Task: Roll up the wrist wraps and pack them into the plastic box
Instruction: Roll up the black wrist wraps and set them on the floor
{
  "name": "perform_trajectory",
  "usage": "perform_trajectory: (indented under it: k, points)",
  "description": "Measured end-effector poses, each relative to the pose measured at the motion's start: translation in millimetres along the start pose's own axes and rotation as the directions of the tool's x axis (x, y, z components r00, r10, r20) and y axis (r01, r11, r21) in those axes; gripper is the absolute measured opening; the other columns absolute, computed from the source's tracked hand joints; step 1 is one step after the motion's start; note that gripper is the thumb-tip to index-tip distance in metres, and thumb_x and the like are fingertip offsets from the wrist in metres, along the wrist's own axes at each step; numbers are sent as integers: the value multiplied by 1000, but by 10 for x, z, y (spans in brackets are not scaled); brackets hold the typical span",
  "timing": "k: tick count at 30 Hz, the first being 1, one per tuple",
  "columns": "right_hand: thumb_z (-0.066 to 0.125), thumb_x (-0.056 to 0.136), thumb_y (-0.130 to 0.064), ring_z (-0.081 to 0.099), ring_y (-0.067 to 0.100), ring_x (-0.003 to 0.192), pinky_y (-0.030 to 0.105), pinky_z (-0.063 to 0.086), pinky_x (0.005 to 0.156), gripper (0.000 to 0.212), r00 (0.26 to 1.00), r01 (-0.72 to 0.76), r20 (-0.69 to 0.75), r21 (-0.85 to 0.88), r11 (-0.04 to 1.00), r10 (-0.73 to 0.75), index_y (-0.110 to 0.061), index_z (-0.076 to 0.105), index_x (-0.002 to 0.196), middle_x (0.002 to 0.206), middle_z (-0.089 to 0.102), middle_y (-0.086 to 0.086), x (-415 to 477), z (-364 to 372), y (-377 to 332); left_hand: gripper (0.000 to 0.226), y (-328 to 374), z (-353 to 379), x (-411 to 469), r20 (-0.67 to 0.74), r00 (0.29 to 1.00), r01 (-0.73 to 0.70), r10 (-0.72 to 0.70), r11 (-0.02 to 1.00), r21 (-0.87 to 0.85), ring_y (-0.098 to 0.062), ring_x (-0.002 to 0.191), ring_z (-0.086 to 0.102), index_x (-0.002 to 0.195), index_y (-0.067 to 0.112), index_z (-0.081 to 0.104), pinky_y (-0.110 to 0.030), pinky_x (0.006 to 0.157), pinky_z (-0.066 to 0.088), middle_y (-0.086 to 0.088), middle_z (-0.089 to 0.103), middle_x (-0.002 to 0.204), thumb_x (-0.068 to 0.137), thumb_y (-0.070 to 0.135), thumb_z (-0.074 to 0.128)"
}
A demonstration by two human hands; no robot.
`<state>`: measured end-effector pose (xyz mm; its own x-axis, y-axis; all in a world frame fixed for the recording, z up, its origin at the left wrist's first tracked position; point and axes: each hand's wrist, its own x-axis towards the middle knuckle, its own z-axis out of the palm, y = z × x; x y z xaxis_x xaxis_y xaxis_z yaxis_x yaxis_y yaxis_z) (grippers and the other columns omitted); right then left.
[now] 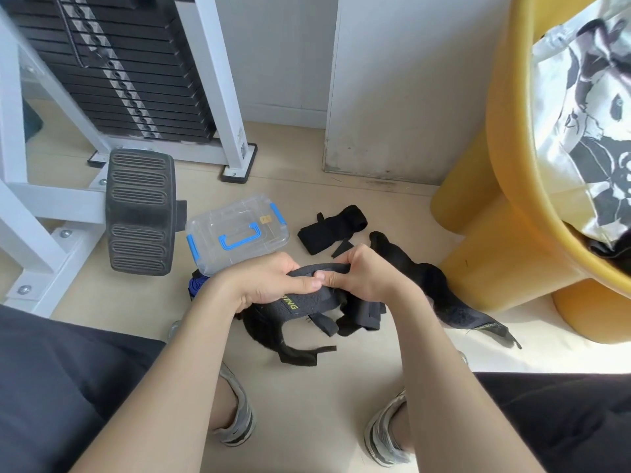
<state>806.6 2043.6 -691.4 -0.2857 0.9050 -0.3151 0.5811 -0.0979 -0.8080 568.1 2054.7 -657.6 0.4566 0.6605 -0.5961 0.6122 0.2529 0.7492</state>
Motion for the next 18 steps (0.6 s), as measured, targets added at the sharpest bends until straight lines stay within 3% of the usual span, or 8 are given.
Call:
perform_trajectory:
  k: [3, 5, 7, 10, 12, 14, 16, 18]
  points:
    - [71, 75, -79, 57, 13, 70, 38, 48, 71, 77, 995, -96, 44, 50, 994, 94, -4, 79, 93, 82, 75, 19, -44, 47, 46, 69, 84, -30, -87, 99, 995, -26, 28, 999, -30, -30, 97, 61, 124, -16, 63, -43, 91, 42, -14, 67, 106, 99, 48, 70]
    - [73, 82, -69, 68, 11, 75, 33, 55, 76, 54, 990, -139, 57, 216, 966, 130, -16, 85, 89, 87, 82, 9, -89, 51, 94, 48, 137, -22, -120, 125, 989, -67, 76, 995, -75, -35, 116, 72, 130, -9, 65, -50, 108, 51, -20, 75, 123, 108, 33, 68]
    - [75, 93, -52, 75, 13, 83, 35, 61, 82, 33, 988, -152, 59, 328, 932, 141, -20, 85, 89, 93, 83, 3, -121, 56, 168, 30, 223, -31, -152, 53, 993, -102, 110, 986, -135, -20, 123, 74, 135, 10, 66, -40, 110, 57, -15, 75, 132, 109, 22, 68]
    - [78, 100, -23, 71, 20, 109, 43, 59, 98, 14, 988, -154, 46, 129, 980, 150, -21, 76, 114, 117, 77, 3, -102, 117, 261, 46, 341, -109, -169, -39, 975, -222, 219, 955, -198, 18, 111, 65, 150, 38, 57, -8, 85, 55, 11, 63, 139, 108, 25, 69]
    - [74, 100, -16, 69, 23, 108, 41, 63, 93, 18, 978, -210, 5, 56, 976, 210, -25, 72, 116, 118, 71, 4, -66, 162, 262, 36, 384, -138, -161, -38, 970, -239, 240, 918, -315, -1, 114, 70, 142, 39, 66, -20, 86, 57, 7, 69, 133, 110, 23, 64]
    - [72, 101, -26, 72, 15, 84, 29, 64, 74, 8, 955, -292, 14, 206, 934, 296, -18, 74, 101, 102, 72, 3, -80, 142, 192, 25, 428, -121, -193, -26, 967, -242, 254, 882, -404, -18, 102, 73, 128, 24, 77, -31, 80, 59, -7, 77, 117, 113, 20, 57]
    - [66, 100, -39, 67, 19, 72, 38, 58, 80, 35, 939, -341, 136, 496, 799, 316, -5, 69, 92, 93, 65, 13, -82, 110, 154, 29, 437, -94, -182, -65, 967, -250, 248, 855, -455, -22, 98, 72, 123, 14, 80, -30, 76, 59, -13, 78, 113, 114, 18, 53]
    - [55, 102, -60, 72, 36, 95, 51, 53, 99, 61, 950, -312, 207, 703, 640, 235, -2, 74, 102, 110, 72, 19, -101, 67, 119, 35, 435, -68, -164, -90, 966, -253, 244, 798, -548, -24, 98, 74, 127, 4, 77, -30, 75, 62, -18, 78, 113, 114, 15, 47]
